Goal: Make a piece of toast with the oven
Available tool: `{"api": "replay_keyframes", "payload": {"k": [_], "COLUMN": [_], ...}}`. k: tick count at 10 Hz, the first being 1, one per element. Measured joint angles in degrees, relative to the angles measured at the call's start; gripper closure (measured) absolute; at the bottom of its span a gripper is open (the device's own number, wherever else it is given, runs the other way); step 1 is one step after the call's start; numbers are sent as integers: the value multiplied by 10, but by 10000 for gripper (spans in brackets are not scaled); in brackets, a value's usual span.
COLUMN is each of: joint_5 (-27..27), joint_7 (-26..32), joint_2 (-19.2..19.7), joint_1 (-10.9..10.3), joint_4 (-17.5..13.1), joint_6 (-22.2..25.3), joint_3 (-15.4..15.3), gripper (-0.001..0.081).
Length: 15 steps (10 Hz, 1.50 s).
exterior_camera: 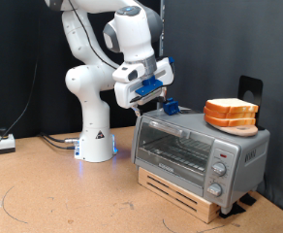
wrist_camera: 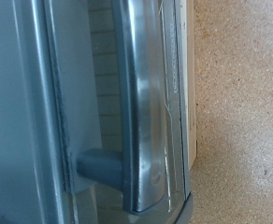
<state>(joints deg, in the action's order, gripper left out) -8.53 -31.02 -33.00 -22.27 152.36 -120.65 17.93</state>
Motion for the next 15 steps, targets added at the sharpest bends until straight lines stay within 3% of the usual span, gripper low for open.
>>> {"api": "replay_keyframes", "payload": {"k": [5,9,15], "joint_5": [13,38,94], "joint_7": [8,8,10], "joint_2": [18,45,76], "joint_1": [1,10,61], "joint_4": [36,61,51], "joint_6": [-31,-94,-128], "joint_3": [1,1,19], "gripper": [-1,-1,-1]}}
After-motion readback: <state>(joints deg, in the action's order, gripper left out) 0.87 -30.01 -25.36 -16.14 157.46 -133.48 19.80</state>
